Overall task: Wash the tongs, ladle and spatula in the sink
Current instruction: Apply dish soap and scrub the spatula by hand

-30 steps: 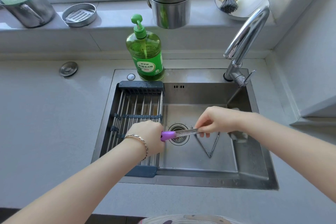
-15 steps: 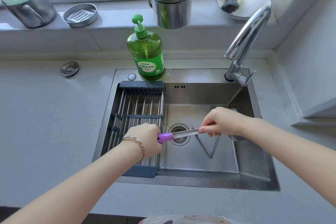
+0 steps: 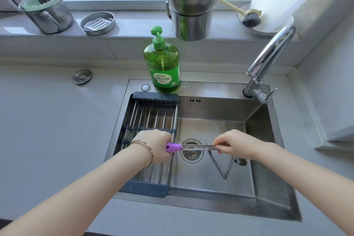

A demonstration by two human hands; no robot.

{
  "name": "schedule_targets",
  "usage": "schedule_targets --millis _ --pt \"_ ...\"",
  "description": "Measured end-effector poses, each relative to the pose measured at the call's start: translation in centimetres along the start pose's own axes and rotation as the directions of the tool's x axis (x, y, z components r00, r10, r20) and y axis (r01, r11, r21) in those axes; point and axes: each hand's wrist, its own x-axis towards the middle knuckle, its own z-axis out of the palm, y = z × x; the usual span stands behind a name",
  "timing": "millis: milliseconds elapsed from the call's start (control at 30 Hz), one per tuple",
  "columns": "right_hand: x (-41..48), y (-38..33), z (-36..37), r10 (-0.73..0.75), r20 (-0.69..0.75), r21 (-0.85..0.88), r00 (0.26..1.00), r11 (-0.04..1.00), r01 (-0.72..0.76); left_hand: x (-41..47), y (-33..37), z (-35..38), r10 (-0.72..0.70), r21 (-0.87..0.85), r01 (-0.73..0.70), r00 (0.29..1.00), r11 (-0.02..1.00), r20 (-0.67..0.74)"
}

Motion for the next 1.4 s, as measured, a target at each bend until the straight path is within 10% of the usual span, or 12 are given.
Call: schedule_targets --millis 200,400,500,1133,1400 --pt "3.3 -2.9 -3.1 0.128 -0.035 0.478 0.991 0.873 -0.096 1.0 -2.2 -3.7 0.044 0.087 -0.044 0.999 0.995 0.005" --pt "11.3 -10.1 -12.7 0.259 0.023 0.986 0.966 0.153 -0.064 3.3 -4.7 -6.5 -0.009 -0.090 0.012 0.999 0.996 0.037" --pt "14.3 -12.0 -16.5 0.257 0.098 0.995 0.961 -0.005 -0.100 3.9 -5.7 -7.0 -0.017 -0.166 0.027 0.998 0.986 0.061" --pt "19.7 -13.4 -20.5 0.262 0.234 0.971 0.936 -0.021 -0.237 7.8 -7.5 -5.7 0.030 -0.216 -0.026 0.999 0.976 0.015" --pt "19.8 -13.1 -21.0 0.195 0.318 0.940 0.928 -0.194 -0.282 8.5 -7.8 -4.9 0.038 -0.237 -0.036 0.999 0.971 0.005"
